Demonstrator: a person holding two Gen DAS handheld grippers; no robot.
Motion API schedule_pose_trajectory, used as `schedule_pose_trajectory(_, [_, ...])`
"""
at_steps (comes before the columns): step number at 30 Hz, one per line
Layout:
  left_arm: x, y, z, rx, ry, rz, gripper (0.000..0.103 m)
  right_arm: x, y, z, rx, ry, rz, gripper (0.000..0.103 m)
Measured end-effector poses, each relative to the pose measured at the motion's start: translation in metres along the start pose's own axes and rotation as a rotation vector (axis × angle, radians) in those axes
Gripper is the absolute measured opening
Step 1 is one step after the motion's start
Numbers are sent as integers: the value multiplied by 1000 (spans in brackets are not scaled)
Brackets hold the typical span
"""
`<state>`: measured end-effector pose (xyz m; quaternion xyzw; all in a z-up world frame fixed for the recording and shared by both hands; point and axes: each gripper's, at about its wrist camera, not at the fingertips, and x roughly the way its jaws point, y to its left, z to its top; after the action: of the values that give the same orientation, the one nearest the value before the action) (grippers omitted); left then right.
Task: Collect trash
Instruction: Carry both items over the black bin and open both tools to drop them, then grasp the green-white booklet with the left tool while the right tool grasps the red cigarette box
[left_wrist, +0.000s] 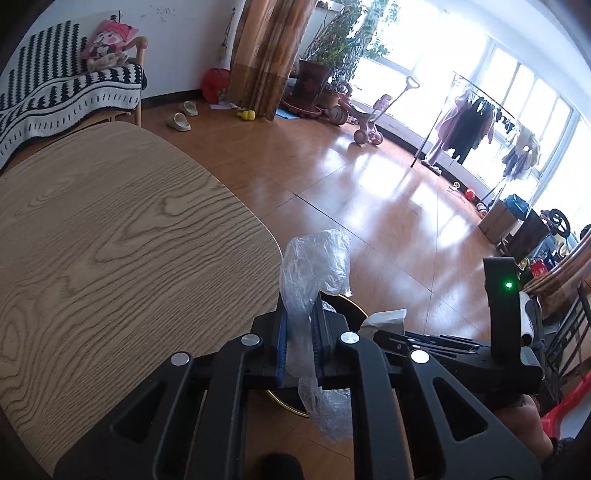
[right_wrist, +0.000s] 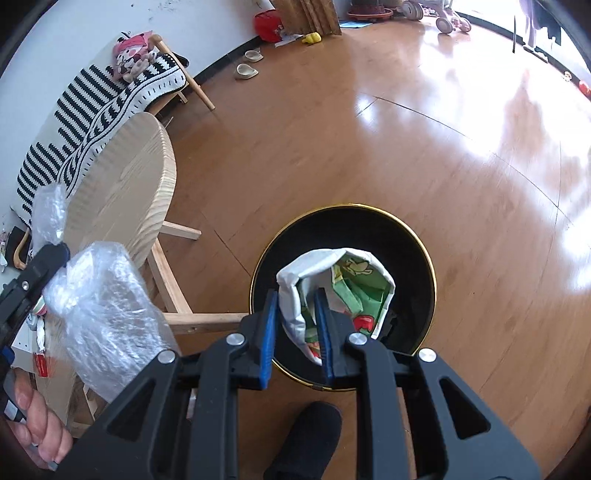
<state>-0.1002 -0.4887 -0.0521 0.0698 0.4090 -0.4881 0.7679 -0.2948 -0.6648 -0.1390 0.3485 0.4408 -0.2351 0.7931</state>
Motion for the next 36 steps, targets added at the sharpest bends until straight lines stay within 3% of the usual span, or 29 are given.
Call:
schedule_pose_trajectory(2, [4, 1, 2, -2, 6, 4, 11, 4, 11, 8, 15, -1, -12, 22])
schedule_pose_trajectory(3, [7, 1, 2, -5, 11, 5, 11, 4, 9, 8, 23, 3, -17, 29])
schedule_pose_trajectory(4, [10, 0, 3, -6, 15, 4, 11, 4, 8, 9, 37, 2, -20, 52])
schedule_pose_trajectory(6, [14, -2, 3, -3, 19, 4, 11, -1, 4, 10, 50, -23, -27, 78])
schedule_pose_trajectory(18, [42, -24, -2, 10, 26, -8, 12, -33, -24, 11, 157, -136, -55, 80])
schedule_pose_trajectory(19, [46, -25, -2, 8, 24, -3, 17, -37, -27, 10, 164, -148, -57, 81])
schedule_pose_trajectory(21, [52, -27, -3, 5, 26, 2, 37, -40, -28, 12, 170, -162, -57, 81])
schedule_pose_trajectory(22, [54, -27, -3, 2, 25, 5, 54, -41, -28, 12, 172, -167, -55, 82])
schedule_pose_trajectory(23, [55, -27, -4, -2, 22, 2, 63, -42, -28, 12, 173, -170, -54, 82])
schedule_pose_trajectory(31, [47, -28, -2, 7, 20, -5, 78, -46, -17, 16, 163, -184, -37, 82])
schedule_pose_trajectory(36, [15, -8, 3, 10, -5, 30, 90, -48, 22, 20, 95, -193, -14, 85])
